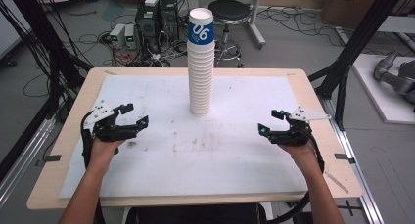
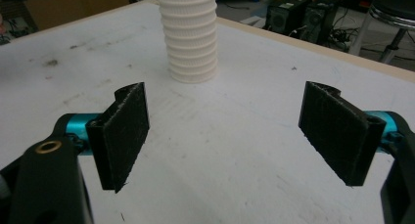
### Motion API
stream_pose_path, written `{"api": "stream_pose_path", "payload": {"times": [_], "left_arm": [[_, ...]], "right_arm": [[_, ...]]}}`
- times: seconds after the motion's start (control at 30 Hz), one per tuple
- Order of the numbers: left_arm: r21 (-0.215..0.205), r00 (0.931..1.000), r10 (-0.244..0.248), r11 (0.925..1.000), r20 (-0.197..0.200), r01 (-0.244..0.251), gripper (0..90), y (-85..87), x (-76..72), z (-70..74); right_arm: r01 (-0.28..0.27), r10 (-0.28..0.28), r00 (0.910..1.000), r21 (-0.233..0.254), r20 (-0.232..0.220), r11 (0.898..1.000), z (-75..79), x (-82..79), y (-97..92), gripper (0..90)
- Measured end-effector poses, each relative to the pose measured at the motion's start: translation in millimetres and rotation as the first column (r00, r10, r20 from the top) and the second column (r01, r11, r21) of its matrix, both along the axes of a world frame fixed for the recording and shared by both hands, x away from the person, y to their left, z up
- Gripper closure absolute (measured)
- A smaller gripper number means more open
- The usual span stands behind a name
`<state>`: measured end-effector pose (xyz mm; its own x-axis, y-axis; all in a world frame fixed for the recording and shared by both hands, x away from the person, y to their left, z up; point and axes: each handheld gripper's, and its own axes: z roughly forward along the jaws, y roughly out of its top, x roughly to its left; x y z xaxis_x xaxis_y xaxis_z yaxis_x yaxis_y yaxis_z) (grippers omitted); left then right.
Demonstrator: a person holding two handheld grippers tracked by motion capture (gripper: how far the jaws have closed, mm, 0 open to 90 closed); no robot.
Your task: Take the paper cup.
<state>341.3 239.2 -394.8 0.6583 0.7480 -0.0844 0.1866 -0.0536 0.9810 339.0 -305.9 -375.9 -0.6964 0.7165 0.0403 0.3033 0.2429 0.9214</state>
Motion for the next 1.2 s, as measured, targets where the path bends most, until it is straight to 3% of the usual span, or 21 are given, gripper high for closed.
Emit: {"api": "stream_pose_path", "payload": {"times": [0.27,0.33,0.43,0.47,0.67,0.73,0.77,0.9,0.97,1.2], "left_arm": [[-0.006,1.0000,-0.002,1.0000,-0.008,0.002,17.7,0.9,-0.3,-0.1],[-0.004,0.9998,-0.006,1.0000,-0.019,0.005,17.7,1.3,0.8,-1.5],[-0.009,0.9997,-0.007,0.9999,-0.025,0.007,17.7,1.0,1.4,-2.6],[-0.006,0.9996,-0.012,0.9999,-0.027,0.012,17.7,1.1,1.8,-3.0],[-0.012,0.9994,-0.016,0.9998,-0.032,0.015,17.7,1.9,2.0,-3.1],[-0.010,0.9993,-0.016,0.9998,-0.033,0.015,17.7,2.2,2.3,-3.4],[-0.012,0.9993,-0.015,0.9998,-0.034,0.015,17.7,2.0,2.6,-3.8],[-0.017,0.9991,-0.028,0.9995,-0.031,0.028,17.7,1.6,2.4,-3.7],[-0.015,0.9992,-0.024,0.9996,-0.031,0.024,17.7,2.1,2.9,-3.9],[-0.027,0.9991,-0.024,0.9994,-0.035,0.023,17.7,2.9,3.3,-4.0]], "right_arm": [[-0.066,0.066,0.9978,0.019,0.006,0.998,18.4,17.3,25.8,19.3],[-0.112,0.112,0.9937,0.022,0.007,0.993,28.8,30.5,39.6,19.3],[-0.123,0.123,0.9924,0.035,0.013,0.992,35.5,38.9,47.4,19.3],[-0.137,0.136,0.9906,0.059,0.017,0.989,44.5,50.3,57.0,19.3],[-0.169,0.168,0.9855,0.066,0.022,0.983,69.9,82.1,82.5,19.3],[-0.175,0.174,0.9845,0.066,0.021,0.982,73.1,85.7,85.9,19.3],[-0.198,0.197,0.9801,0.065,0.027,0.978,82.0,95.2,95.8,19.3],[-0.212,0.210,0.9769,0.059,0.039,0.976,92.3,105.4,107.4,19.3],[-0.215,0.211,0.9760,0.088,0.054,0.973,99.9,114.9,115.5,19.3],[-0.218,0.215,0.9754,0.071,0.049,0.973,106.9,131.2,135.6,19.3]]}}
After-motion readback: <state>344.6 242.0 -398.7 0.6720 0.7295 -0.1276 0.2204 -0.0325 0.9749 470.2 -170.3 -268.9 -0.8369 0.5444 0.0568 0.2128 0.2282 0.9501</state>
